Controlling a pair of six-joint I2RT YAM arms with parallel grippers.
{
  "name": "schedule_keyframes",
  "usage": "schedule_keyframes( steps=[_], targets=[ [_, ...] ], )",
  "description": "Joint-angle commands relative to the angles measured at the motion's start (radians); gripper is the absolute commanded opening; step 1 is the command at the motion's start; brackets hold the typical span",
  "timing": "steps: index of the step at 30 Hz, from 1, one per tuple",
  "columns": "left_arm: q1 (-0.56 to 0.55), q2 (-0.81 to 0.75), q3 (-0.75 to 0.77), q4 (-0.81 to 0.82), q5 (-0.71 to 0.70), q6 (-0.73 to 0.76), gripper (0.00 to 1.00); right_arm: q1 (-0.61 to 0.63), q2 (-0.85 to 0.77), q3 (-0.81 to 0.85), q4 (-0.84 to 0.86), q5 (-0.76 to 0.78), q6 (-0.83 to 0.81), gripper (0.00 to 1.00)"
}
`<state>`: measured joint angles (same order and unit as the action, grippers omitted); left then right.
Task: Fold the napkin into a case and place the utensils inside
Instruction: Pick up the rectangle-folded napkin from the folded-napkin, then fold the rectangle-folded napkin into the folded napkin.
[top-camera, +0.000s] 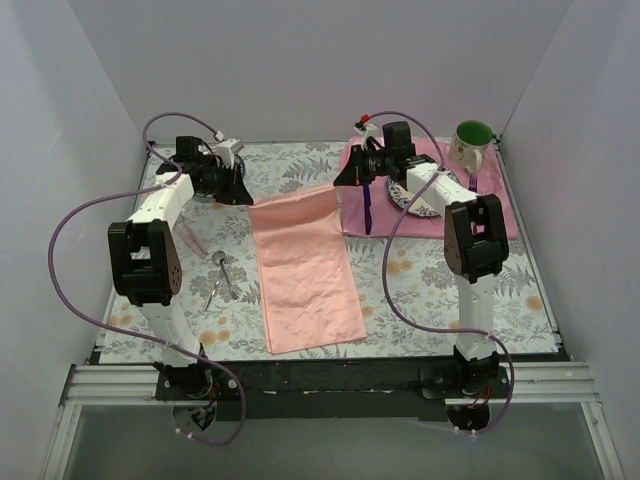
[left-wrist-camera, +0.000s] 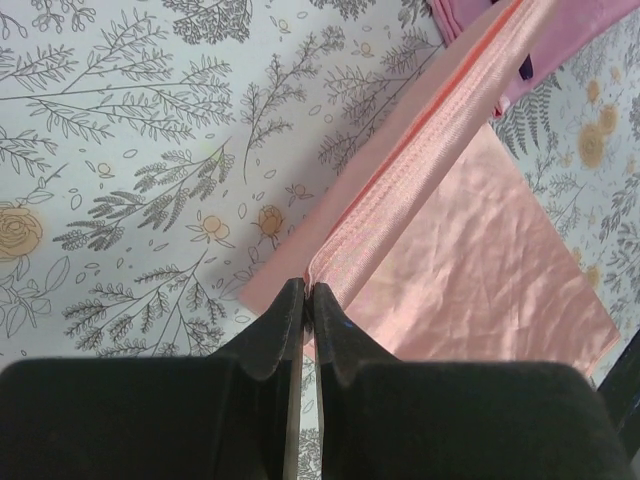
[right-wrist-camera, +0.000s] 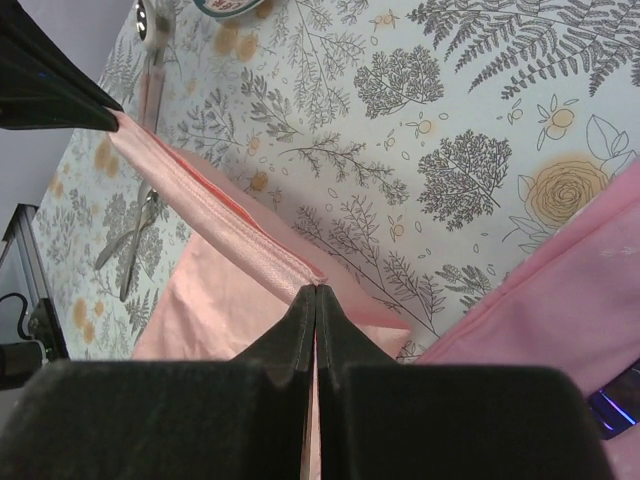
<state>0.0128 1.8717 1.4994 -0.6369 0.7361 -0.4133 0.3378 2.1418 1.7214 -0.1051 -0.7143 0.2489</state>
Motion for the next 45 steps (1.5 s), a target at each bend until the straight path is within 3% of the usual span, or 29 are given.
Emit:
schedule_keyframes(
  steps=[1, 8, 12, 29, 34, 37, 40, 45],
  targets=[
    [0.001, 0.056, 0.105, 0.074, -0.05, -0.058, 0.0, -0.006, 0.026, 0.113, -0.005, 0.027, -0.022, 0.01],
    [0.001, 0.285, 0.378, 0.126, -0.102, -0.142, 0.0, -0.022, 0.257, 0.438, -0.034, 0.062, 0.02, 0.01],
    [0.001, 0.366, 0.493, 0.124, -0.156, -0.144, 0.0, -0.028, 0.3, 0.488, 0.025, 0.078, 0.035, 0.01],
    [0.053, 0.356, 0.51, 0.132, -0.244, -0.084, 0.0, 0.003, 0.354, 0.495, 0.215, 0.095, 0.176, 0.01],
    [0.067, 0.374, 0.564, 0.125, -0.184, -0.11, 0.0, 0.009, 0.379, 0.55, 0.226, 0.092, 0.176, 0.01],
    [0.069, 0.334, 0.536, 0.095, -0.045, -0.098, 0.0, 0.001, 0.315, 0.506, 0.219, 0.062, 0.115, 0.01],
    [0.069, 0.221, 0.411, 0.094, 0.067, -0.064, 0.0, -0.002, 0.213, 0.388, 0.208, 0.006, 0.031, 0.01],
    [0.053, 0.018, 0.19, 0.025, 0.12, 0.051, 0.0, -0.002, 0.08, 0.19, 0.133, -0.071, -0.086, 0.01]
  ],
)
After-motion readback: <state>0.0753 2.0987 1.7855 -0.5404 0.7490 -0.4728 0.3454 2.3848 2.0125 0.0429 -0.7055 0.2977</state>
